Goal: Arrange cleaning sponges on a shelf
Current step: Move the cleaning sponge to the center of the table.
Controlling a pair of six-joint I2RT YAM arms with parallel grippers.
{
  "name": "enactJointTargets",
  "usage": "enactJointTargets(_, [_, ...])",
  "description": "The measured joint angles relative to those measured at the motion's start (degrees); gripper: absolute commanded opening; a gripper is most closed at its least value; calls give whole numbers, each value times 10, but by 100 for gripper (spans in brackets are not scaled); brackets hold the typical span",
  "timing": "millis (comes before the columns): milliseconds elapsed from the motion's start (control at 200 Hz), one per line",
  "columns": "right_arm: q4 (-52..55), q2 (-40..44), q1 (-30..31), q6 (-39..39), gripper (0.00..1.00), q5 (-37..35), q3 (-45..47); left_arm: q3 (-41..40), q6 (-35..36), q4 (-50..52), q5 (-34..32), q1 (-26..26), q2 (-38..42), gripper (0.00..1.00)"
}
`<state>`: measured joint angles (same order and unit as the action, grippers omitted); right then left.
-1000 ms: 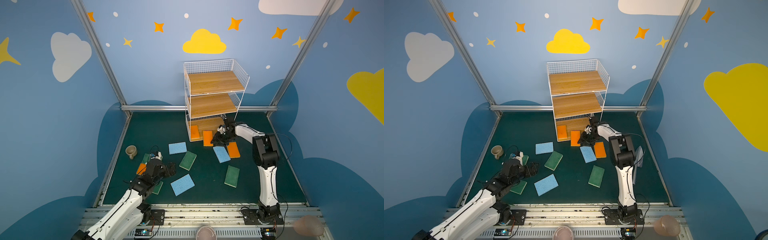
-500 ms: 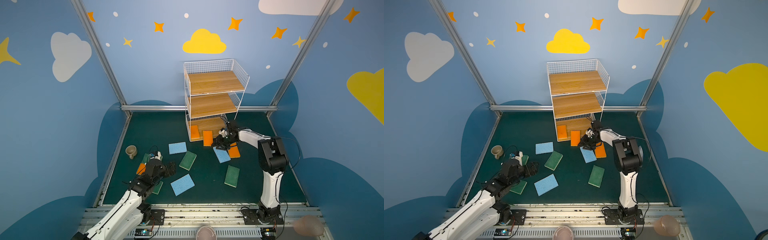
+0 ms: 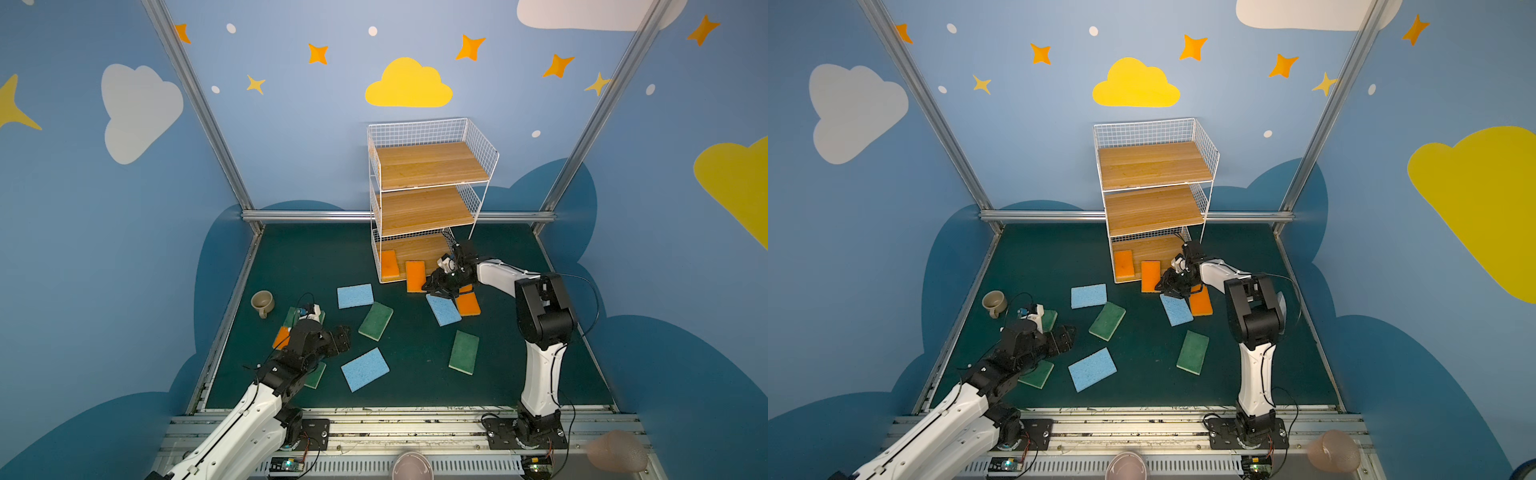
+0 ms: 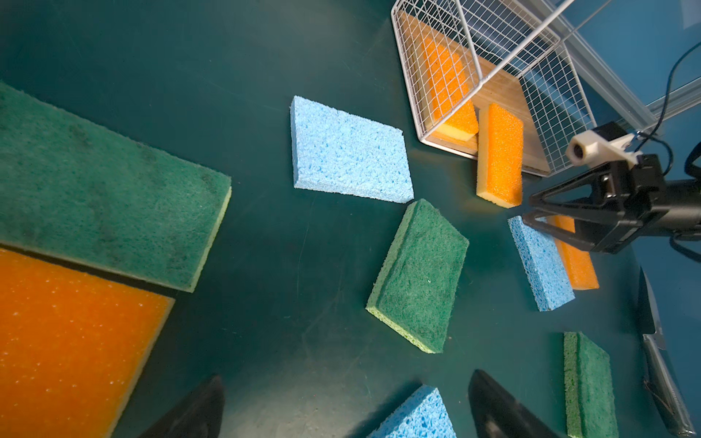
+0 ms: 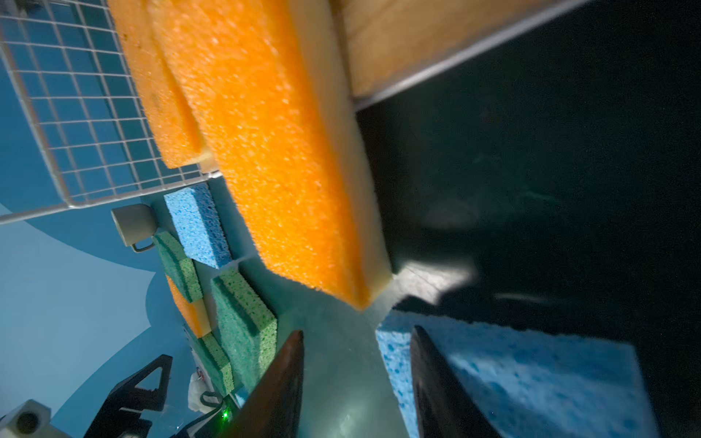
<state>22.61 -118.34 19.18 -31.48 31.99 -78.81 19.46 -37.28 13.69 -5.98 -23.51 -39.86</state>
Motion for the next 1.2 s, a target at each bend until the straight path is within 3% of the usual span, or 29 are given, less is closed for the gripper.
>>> enactJointTargets(415, [9,56,-38,9,47,-32,61,3,2,-5,0,0,-6,99])
enactJointTargets(711, [14,108,-19,1,48,-35,58,3,2,-9,1,0,-6,100])
enactJointTargets(936, [-30,91,6,-37,44,-21,58,3,2,-9,2,0,-6,100])
enactJointTargets(1201, [-115,47,9,-103,47,-4,80,-5,-3,-10,3,0,3,99])
